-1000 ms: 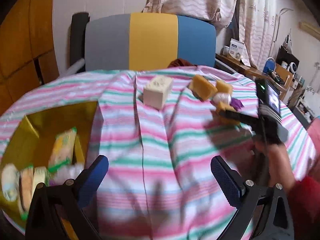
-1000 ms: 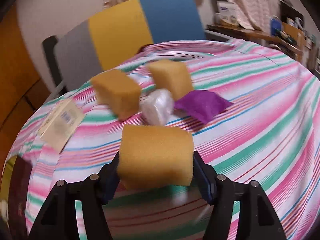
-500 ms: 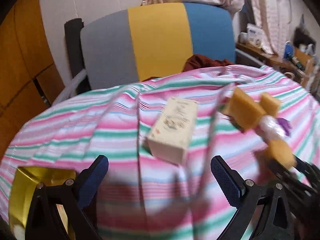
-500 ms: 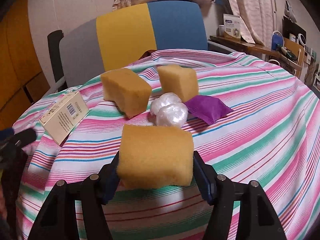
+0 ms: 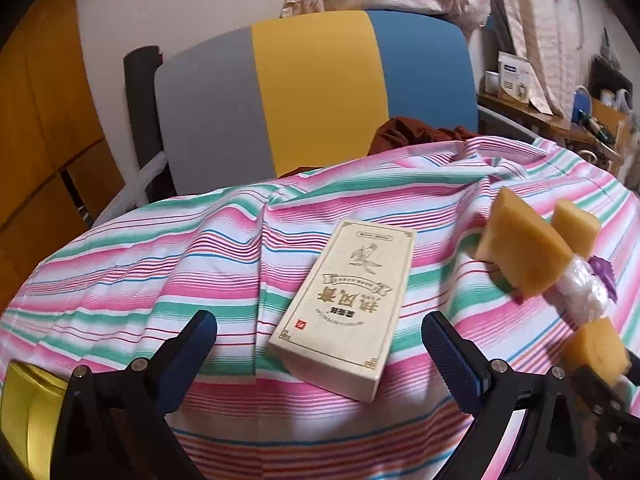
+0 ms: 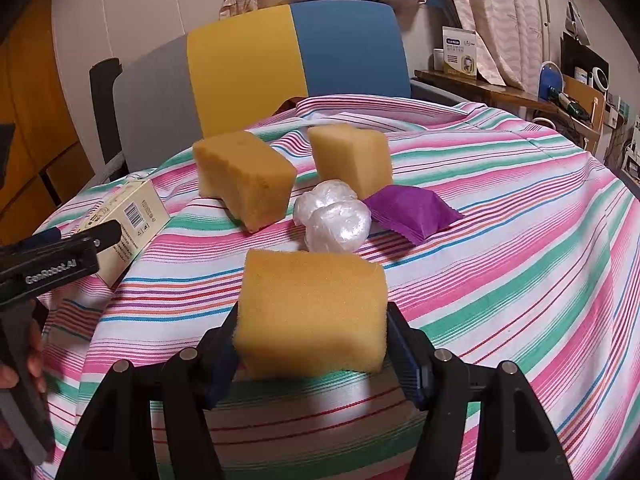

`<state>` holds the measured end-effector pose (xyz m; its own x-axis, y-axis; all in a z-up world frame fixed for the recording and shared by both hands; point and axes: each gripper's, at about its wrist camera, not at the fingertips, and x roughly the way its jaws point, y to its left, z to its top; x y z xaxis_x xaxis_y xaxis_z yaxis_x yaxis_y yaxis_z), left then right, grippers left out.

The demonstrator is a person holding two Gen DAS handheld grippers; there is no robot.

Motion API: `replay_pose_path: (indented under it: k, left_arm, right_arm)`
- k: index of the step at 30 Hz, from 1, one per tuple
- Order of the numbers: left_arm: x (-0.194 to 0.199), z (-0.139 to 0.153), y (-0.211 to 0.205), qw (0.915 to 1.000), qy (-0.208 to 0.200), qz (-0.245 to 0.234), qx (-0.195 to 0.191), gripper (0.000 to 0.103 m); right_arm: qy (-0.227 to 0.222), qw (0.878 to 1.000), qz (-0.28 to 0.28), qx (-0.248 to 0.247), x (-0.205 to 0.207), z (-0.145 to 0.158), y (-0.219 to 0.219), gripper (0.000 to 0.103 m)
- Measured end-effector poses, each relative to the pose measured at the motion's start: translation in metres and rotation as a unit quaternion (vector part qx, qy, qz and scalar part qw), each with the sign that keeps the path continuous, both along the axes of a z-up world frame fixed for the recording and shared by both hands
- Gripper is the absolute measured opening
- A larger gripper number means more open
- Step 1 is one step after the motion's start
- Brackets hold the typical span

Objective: Organize objects
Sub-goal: 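Grasp a yellow sponge block with the right gripper while the left grasps the white box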

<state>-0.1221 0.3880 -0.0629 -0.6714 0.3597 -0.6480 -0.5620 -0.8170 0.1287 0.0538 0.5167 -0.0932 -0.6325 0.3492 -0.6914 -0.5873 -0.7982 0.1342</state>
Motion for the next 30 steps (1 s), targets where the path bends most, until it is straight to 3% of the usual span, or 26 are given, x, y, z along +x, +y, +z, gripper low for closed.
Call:
replay_pose_path:
  k: [3, 11, 14, 18, 23, 30]
  left_arm:
    - [-0.001, -0.006, 0.001, 1.0000, 0.003, 0.005, -0.005, 0.101]
    - [-0.006, -0.018, 0.008, 0.9997, -0.019, -0.008, -0.016, 0.078]
    - [-0.006, -0.020, 0.008, 0.9993, -0.029, -0.023, -0.011, 0.061]
    - [-0.001, -0.025, 0.014, 0.9987, -0.029, -0.033, -0.026, 0.052]
    - [0.005, -0.026, 0.012, 0.9989, -0.027, -0.028, -0.026, 0.052]
    - [0.015, -0.019, -0.016, 0.9994, -0.021, 0.018, 0.020, 0.051]
  right_arm:
    - [0.001, 1.000, 0.000, -0.001, 0.000, 0.000, 0.000, 0.067]
    - [-0.001, 1.000, 0.001, 0.001, 0.000, 0.000, 0.000, 0.067]
    - [-0.002, 1.000, -0.001, 0.003, -0.001, -0.001, 0.000, 0.067]
    - [-0.005, 1.000, -0.001, 0.008, -0.002, 0.000, -0.001, 0.067]
    - [-0.005, 1.000, -0.002, 0.015, -0.002, 0.001, -0.003, 0.067]
    - [0.001, 0.999, 0.002, 0.046, -0.001, 0.007, -0.013, 0.067]
